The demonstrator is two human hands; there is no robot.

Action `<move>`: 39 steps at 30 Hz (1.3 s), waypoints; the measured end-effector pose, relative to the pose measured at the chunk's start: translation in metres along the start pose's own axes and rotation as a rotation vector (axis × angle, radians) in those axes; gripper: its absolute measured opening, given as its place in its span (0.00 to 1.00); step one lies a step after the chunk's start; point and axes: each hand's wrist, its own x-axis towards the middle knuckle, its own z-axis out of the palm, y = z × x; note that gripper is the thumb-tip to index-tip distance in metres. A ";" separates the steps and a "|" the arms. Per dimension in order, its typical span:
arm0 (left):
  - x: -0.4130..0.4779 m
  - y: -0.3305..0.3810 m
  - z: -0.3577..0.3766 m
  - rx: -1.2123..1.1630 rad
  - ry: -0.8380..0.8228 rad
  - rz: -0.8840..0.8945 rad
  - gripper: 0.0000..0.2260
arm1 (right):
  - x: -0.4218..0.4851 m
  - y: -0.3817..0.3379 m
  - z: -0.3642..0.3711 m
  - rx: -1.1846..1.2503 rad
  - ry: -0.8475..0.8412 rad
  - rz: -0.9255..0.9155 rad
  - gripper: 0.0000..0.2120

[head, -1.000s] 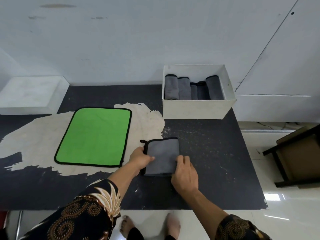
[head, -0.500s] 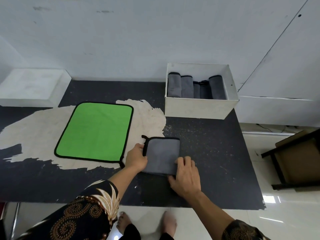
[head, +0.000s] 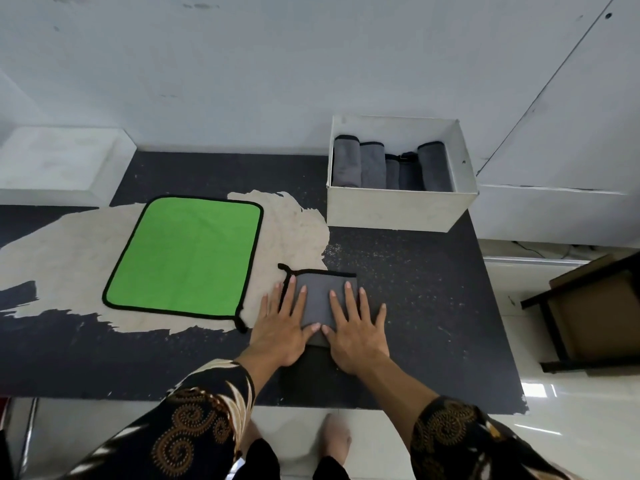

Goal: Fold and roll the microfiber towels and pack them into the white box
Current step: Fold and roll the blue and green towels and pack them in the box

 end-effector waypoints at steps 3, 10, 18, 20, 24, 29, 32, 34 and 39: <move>-0.004 0.005 -0.002 -0.031 0.090 -0.017 0.36 | 0.000 -0.003 -0.007 0.022 -0.002 -0.007 0.34; -0.008 -0.002 -0.025 -0.502 0.240 -0.389 0.19 | -0.007 -0.003 -0.039 0.819 0.238 0.463 0.26; 0.004 -0.008 -0.037 -0.452 -0.011 -0.390 0.15 | 0.006 0.002 -0.055 0.804 -0.094 0.547 0.18; 0.002 -0.004 -0.038 -0.444 0.012 -0.372 0.14 | 0.004 0.008 -0.054 0.817 -0.097 0.553 0.17; -0.002 0.018 -0.049 -0.439 0.271 -0.268 0.08 | -0.004 0.029 -0.054 0.876 0.066 0.557 0.16; 0.016 0.056 -0.060 -0.521 0.219 0.066 0.09 | -0.017 0.053 -0.047 0.813 0.092 0.605 0.17; 0.023 0.081 -0.056 -0.566 -0.054 0.097 0.17 | -0.019 0.056 -0.042 0.779 0.057 0.616 0.18; 0.029 0.092 -0.057 -0.604 -0.095 0.017 0.16 | -0.020 0.058 -0.041 0.788 0.076 0.605 0.18; 0.047 0.111 -0.074 -0.799 -0.075 -0.271 0.35 | -0.030 0.054 -0.039 0.811 0.257 0.419 0.13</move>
